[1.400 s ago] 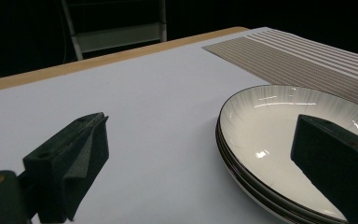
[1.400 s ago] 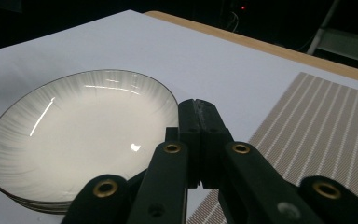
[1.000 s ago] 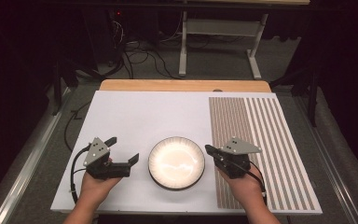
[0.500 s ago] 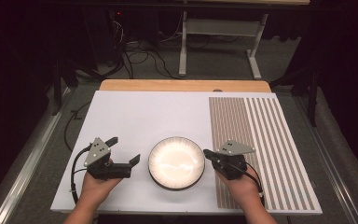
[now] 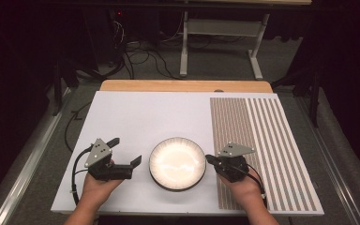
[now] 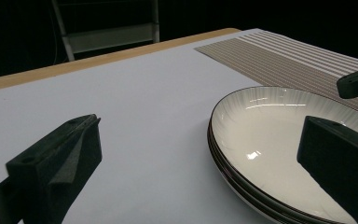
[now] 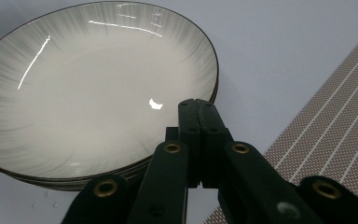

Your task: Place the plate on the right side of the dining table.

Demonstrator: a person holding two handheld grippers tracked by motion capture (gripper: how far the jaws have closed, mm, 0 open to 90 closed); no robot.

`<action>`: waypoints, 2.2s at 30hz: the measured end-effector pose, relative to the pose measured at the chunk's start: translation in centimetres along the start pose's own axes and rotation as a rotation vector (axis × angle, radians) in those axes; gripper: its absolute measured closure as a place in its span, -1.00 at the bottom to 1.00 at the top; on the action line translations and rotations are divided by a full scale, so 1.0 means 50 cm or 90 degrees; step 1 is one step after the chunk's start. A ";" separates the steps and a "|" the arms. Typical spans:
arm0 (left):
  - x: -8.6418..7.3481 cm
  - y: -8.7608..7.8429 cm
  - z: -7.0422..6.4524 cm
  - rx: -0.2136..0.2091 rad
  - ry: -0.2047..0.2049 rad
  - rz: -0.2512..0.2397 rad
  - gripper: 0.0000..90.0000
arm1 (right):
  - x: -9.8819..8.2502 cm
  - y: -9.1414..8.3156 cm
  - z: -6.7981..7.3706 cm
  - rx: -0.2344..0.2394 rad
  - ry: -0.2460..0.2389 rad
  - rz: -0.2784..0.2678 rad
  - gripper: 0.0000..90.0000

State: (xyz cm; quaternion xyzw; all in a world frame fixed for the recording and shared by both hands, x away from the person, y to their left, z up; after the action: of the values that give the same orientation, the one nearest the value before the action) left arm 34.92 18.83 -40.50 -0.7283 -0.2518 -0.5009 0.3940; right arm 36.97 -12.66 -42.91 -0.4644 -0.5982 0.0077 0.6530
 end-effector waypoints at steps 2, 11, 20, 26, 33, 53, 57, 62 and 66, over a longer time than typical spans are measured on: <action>0.000 0.000 0.000 -0.001 0.000 0.002 -1.00 | -0.001 0.000 0.001 0.002 0.002 0.003 1.00; -0.001 0.001 0.002 -0.005 -0.008 0.005 -0.99 | -0.004 0.006 0.008 0.007 -0.017 0.017 1.00; -0.002 0.003 0.000 -0.011 -0.007 0.007 -0.99 | -0.003 0.007 0.011 0.007 -0.023 0.021 1.00; -0.001 0.003 0.000 -0.010 -0.007 0.006 -0.99 | -0.003 0.007 0.012 0.008 -0.026 0.020 1.00; 0.000 0.003 0.000 -0.010 -0.008 0.004 -0.99 | -0.003 0.006 0.013 0.008 -0.028 0.022 1.00; 0.000 0.003 -0.001 -0.015 -0.009 0.002 -0.99 | -0.002 0.009 0.017 0.007 -0.027 0.022 1.00; 0.000 0.002 -0.001 -0.017 -0.010 0.003 -0.99 | -0.002 0.009 0.017 0.008 -0.030 0.024 1.00; 0.001 0.002 -0.001 -0.019 -0.012 0.001 -0.99 | -0.001 0.010 0.019 0.008 -0.030 0.026 1.00; 0.002 0.002 0.000 -0.020 -0.014 -0.001 -0.99 | 0.000 0.012 0.021 0.013 -0.034 0.024 1.00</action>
State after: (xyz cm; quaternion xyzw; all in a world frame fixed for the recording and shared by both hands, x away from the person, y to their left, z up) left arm 35.01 18.78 -40.45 -0.7398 -0.2489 -0.4969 0.3792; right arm 36.47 -11.67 -43.45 -0.4682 -0.6064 0.0383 0.6416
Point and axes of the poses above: each handheld gripper's, and its own axes: y roughly forward along the jaws, x roughly out of its top, z roughly to its left, the point moved 6 cm from there along y, roughly forward along the jaws, and after that the axes turned 9 degrees about -y, right-handed, at the moved point
